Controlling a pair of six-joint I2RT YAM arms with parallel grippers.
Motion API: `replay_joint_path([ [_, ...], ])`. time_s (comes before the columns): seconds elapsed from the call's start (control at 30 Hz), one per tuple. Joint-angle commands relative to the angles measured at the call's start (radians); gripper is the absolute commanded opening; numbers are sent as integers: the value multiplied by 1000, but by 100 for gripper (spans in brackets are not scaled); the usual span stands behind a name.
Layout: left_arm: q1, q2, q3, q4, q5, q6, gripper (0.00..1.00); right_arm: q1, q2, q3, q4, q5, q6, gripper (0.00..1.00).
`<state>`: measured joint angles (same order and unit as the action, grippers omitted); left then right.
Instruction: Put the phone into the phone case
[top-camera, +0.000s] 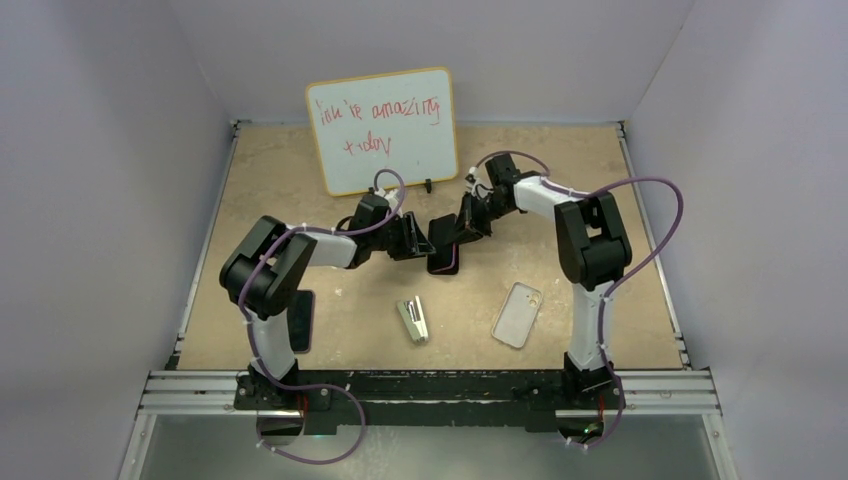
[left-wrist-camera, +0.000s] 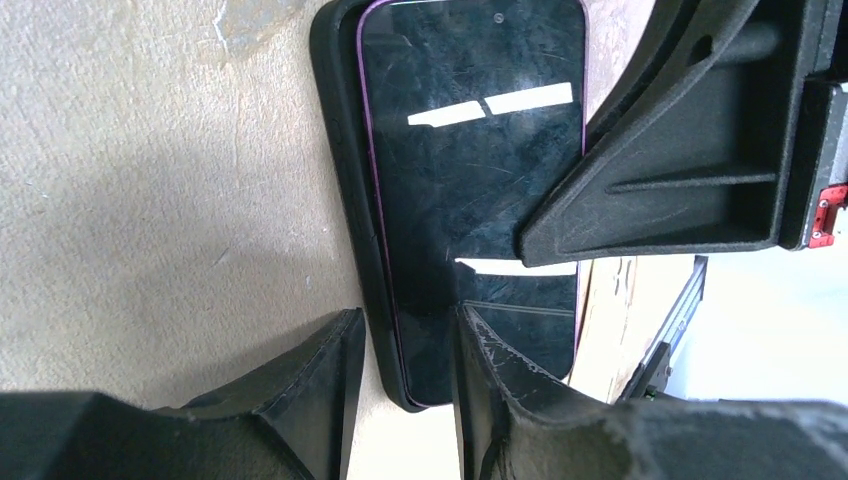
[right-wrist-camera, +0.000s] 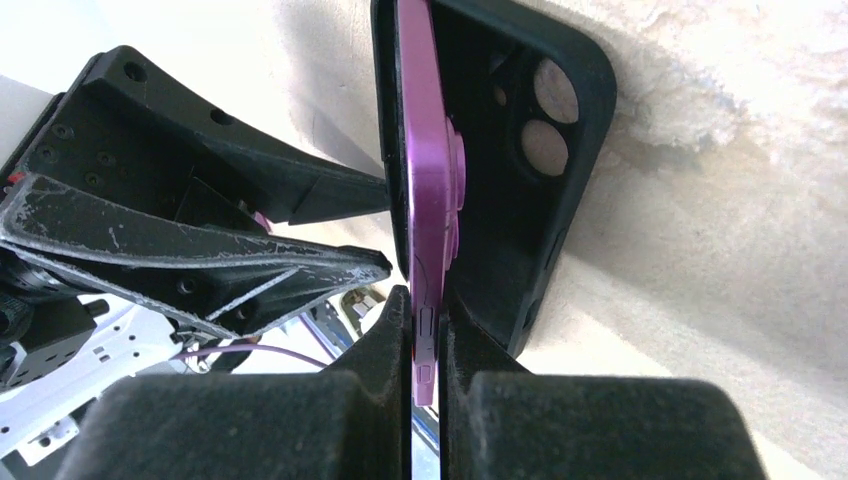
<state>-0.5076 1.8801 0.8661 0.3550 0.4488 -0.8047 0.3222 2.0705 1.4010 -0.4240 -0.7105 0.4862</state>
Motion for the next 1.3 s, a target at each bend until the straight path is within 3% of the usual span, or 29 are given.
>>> replay_joint_path([
  [0.0, -8, 11, -15, 47, 22, -11, 38, 22, 72, 62, -62, 28, -54, 0],
  [0.37, -8, 9, -2, 55, 56, -3, 38, 29, 89, 23, 17, 50, -79, 1],
  [0.47, -8, -7, -18, 64, 58, -13, 37, 29, 43, 19, 15, 102, -63, 11],
  [0.57, -7, -20, -33, 61, 53, -18, 37, 30, -11, 15, 13, 141, -44, 30],
  [0.7, -7, -26, -31, 11, 41, -19, 37, 28, -59, 7, -1, 219, -41, 38],
  [0.97, -6, -78, -29, -48, -7, -17, 37, 28, -166, -31, -56, 331, -34, 40],
  [1.27, -6, -32, 20, -60, -6, -1, 37, 29, -177, -63, -26, 375, -36, 35],
])
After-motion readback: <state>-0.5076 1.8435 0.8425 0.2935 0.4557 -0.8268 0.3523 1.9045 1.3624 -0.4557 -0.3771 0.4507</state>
